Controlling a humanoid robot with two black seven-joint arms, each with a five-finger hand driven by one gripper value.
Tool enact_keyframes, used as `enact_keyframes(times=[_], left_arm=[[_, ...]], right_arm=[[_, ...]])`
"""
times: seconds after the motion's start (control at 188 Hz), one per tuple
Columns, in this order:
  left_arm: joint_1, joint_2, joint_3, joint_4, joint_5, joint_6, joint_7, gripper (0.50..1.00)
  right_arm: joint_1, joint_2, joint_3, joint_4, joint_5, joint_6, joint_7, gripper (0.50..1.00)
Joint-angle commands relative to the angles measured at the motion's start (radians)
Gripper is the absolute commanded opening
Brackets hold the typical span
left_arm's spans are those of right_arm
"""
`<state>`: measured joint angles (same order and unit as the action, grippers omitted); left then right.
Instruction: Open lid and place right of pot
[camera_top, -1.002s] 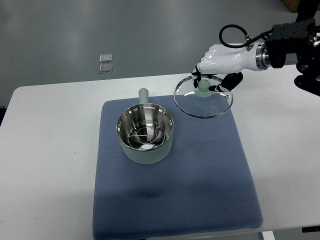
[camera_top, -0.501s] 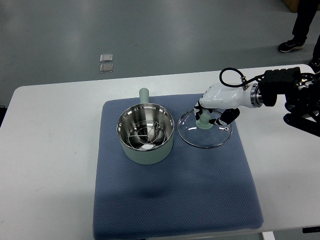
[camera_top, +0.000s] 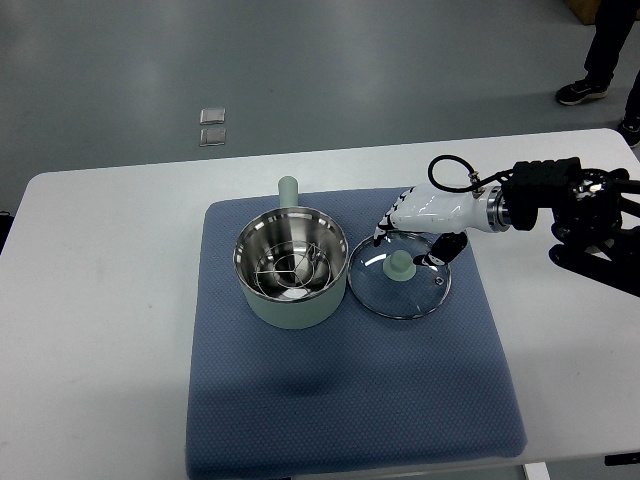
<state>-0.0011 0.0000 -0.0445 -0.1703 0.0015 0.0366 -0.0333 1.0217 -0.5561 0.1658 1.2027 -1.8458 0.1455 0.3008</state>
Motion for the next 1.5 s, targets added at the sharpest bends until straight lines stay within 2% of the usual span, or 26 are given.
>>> enact_keyframes(times=[0.0,0.224,0.384,0.565,0.618,0.624,0.656,0.719,0.725,0.778,0.826,0.831,0.874,0.949,0.954,1.018,1.199,1.204,1.236,1.492], left_arm=[[0.000,0.000,0.000,0.000,0.000,0.000,0.000,1.000],[0.000,0.000,0.000,0.000,0.000,0.000,0.001,1.000],[0.001,0.000,0.000,0.000,0.000,0.000,0.000,1.000],[0.000,0.000,0.000,0.000,0.000,0.000,0.001,1.000],[0.000,0.000,0.000,0.000,0.000,0.000,0.001,1.000],[0.001,0.000,0.000,0.000,0.000,0.000,0.001,1.000],[0.001,0.000,0.000,0.000,0.000,0.000,0.000,1.000],[0.001,0.000,0.000,0.000,0.000,0.000,0.001,1.000],[0.000,0.000,0.000,0.000,0.000,0.000,0.001,1.000],[0.001,0.000,0.000,0.000,0.000,0.000,0.001,1.000],[0.001,0.000,0.000,0.000,0.000,0.000,0.001,1.000],[0.000,0.000,0.000,0.000,0.000,0.000,0.000,1.000],[0.000,0.000,0.000,0.000,0.000,0.000,0.001,1.000],[0.000,0.000,0.000,0.000,0.000,0.000,0.001,1.000],[0.001,0.000,0.000,0.000,0.000,0.000,0.000,1.000],[0.001,0.000,0.000,0.000,0.000,0.000,0.001,1.000],[0.001,0.000,0.000,0.000,0.000,0.000,0.001,1.000],[0.000,0.000,0.000,0.000,0.000,0.000,0.001,1.000],[0.000,0.000,0.000,0.000,0.000,0.000,0.001,1.000],[0.000,0.000,0.000,0.000,0.000,0.000,0.001,1.000]], right_arm=[[0.003,-0.005,0.001,0.000,0.005,0.005,0.003,0.913],[0.011,-0.022,0.029,-0.002,0.025,0.009,0.009,0.913],[0.008,-0.031,0.190,-0.055,0.316,0.072,0.003,0.913],[-0.032,0.054,0.343,-0.206,0.802,0.060,0.000,0.913],[-0.032,0.054,0.344,-0.206,0.803,0.060,0.000,0.913],[-0.067,0.080,0.375,-0.244,0.939,0.056,-0.002,0.913],[-0.080,0.090,0.383,-0.265,1.017,0.043,-0.002,0.913],[-0.083,0.093,0.385,-0.272,1.037,0.039,-0.002,0.913],[-0.089,0.107,0.385,-0.297,1.126,0.004,-0.002,0.913],[-0.101,0.117,0.383,-0.318,1.204,-0.029,-0.002,0.913],[-0.101,0.117,0.383,-0.318,1.205,-0.029,-0.002,0.913],[-0.123,0.128,0.383,-0.336,1.282,-0.041,-0.003,0.913],[-0.138,0.139,0.383,-0.350,1.352,-0.044,-0.003,0.913],[-0.146,0.143,0.383,-0.357,1.386,-0.044,-0.003,0.913],[-0.161,0.156,0.383,-0.374,1.472,-0.049,-0.003,0.913],[-0.179,0.174,0.383,-0.396,1.563,-0.060,-0.005,0.913],[-0.216,0.211,0.385,-0.453,1.651,-0.087,-0.005,0.915],[-0.233,0.229,0.386,-0.466,1.663,-0.098,-0.002,0.929],[-0.242,0.237,0.388,-0.468,1.665,-0.102,0.000,0.932],[-0.308,0.252,0.431,-0.480,1.659,-0.092,0.007,0.934]])
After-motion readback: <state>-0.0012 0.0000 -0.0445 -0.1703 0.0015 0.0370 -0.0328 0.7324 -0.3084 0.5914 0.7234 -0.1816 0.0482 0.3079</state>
